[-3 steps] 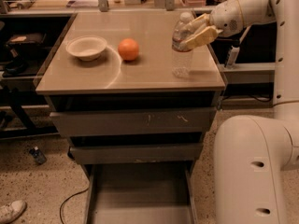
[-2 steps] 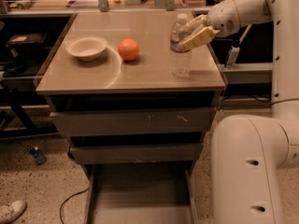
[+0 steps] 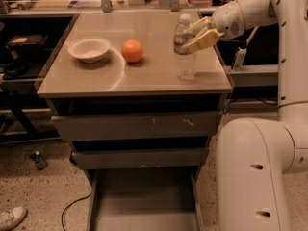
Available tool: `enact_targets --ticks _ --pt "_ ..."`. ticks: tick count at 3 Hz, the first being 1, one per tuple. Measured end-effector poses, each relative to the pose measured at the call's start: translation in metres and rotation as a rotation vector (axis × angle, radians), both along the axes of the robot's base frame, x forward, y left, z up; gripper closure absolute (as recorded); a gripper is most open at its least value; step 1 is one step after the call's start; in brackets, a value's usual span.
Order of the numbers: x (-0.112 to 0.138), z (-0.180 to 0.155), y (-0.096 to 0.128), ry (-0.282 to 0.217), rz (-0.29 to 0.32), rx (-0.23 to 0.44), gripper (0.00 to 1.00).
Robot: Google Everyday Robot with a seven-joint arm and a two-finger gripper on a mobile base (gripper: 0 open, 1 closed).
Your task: Pick water bottle from bottom drawer and place on counter
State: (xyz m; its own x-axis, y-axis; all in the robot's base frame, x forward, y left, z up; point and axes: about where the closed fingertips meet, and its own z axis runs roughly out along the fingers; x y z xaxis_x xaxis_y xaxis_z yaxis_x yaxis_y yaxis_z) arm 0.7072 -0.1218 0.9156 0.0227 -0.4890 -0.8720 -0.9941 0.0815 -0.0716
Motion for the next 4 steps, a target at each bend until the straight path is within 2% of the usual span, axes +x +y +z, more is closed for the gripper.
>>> enact_targets --ticks 1,2,3,4 --pt "0.0 -0.0001 -0.0001 0.0 0.0 0.001 1.0" --pt "0.0013 -0.0005 -0.0056 0.004 -0.012 0.033 1.0" --pt "0.0024 0.0004 -0.0046 0.002 -0.015 0.035 0.81" --pt "0.0024 0.0004 -0.0046 0.002 -0.015 0.035 0.58"
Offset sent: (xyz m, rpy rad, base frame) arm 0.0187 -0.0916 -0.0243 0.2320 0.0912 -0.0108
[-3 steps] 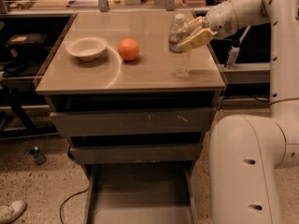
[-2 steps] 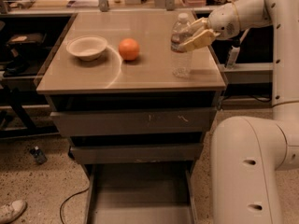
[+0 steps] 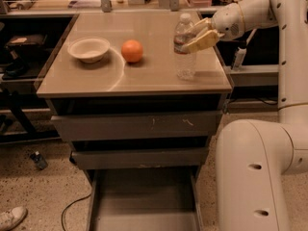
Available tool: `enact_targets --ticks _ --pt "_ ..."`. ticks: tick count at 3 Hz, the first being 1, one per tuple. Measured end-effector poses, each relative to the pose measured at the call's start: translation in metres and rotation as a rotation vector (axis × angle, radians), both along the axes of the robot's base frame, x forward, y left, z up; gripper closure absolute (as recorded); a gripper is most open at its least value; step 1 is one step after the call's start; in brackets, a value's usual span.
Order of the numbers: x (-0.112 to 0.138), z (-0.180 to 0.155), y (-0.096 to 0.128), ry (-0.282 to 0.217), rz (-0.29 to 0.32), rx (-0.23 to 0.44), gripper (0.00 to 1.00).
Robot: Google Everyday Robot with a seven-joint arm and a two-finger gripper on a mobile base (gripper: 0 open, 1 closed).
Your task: Pick water bottle from bottom drawer and place on counter
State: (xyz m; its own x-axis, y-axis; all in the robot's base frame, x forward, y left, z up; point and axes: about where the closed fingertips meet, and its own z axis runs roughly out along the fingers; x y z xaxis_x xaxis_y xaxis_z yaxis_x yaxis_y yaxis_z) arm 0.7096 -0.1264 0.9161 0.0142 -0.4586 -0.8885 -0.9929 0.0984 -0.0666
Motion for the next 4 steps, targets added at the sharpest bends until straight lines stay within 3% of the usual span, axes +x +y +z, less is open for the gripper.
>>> enact_targets --ticks 2,3,4 --pt "0.0 0.0 0.0 0.0 0.0 0.0 0.11" --pt "0.0 0.0 0.0 0.0 0.0 0.0 0.0" --pt "0.0 0.0 0.0 0.0 0.0 0.0 0.0"
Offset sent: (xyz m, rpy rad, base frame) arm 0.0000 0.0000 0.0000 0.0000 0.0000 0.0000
